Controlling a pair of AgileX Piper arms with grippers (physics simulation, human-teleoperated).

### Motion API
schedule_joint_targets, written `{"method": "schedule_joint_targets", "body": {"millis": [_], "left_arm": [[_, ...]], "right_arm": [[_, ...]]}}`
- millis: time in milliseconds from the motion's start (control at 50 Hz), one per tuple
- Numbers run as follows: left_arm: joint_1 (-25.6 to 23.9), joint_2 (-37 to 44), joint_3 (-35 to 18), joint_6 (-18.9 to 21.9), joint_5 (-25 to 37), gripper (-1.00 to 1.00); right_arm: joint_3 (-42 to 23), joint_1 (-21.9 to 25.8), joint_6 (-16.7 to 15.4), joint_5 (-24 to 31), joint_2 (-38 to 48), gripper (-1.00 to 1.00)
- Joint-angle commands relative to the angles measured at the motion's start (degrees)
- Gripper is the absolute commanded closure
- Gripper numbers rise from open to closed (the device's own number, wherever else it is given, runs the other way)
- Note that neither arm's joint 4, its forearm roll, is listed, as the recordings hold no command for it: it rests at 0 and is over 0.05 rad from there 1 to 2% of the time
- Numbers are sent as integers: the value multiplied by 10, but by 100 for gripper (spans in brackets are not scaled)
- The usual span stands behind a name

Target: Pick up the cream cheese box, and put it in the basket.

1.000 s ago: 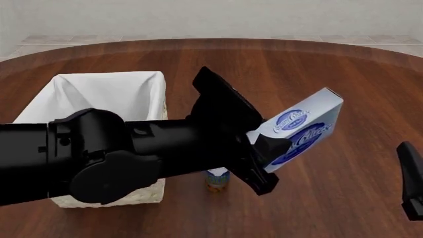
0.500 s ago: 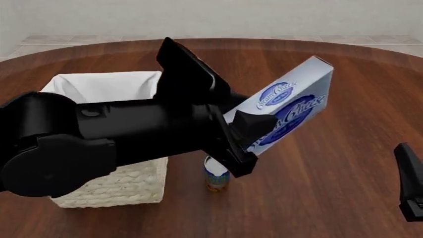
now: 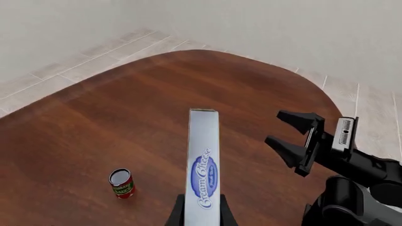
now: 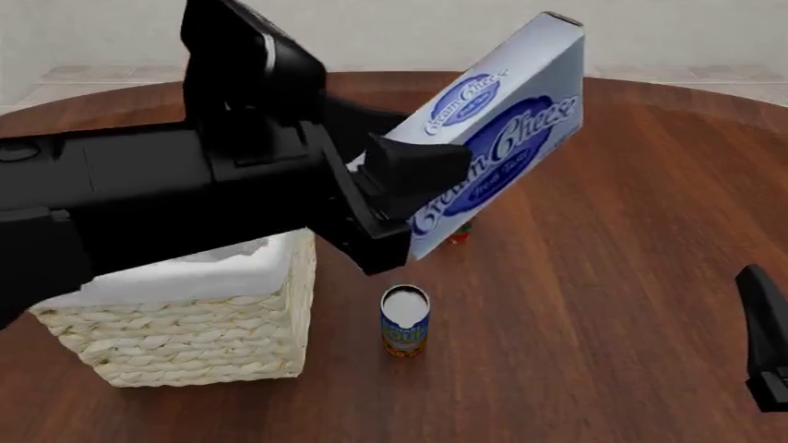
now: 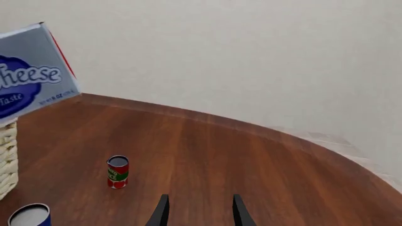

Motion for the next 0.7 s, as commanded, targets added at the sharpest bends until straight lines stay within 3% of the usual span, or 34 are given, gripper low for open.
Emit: {"method": "schedule_joint_targets", "body": {"millis": [20, 700], "left_arm": [[25, -34, -6, 9, 8, 100], [112, -110, -10, -12, 39, 100]], "right_arm": [[-7, 1, -2, 4, 0, -100], [5, 7, -1, -3, 0, -100]]}}
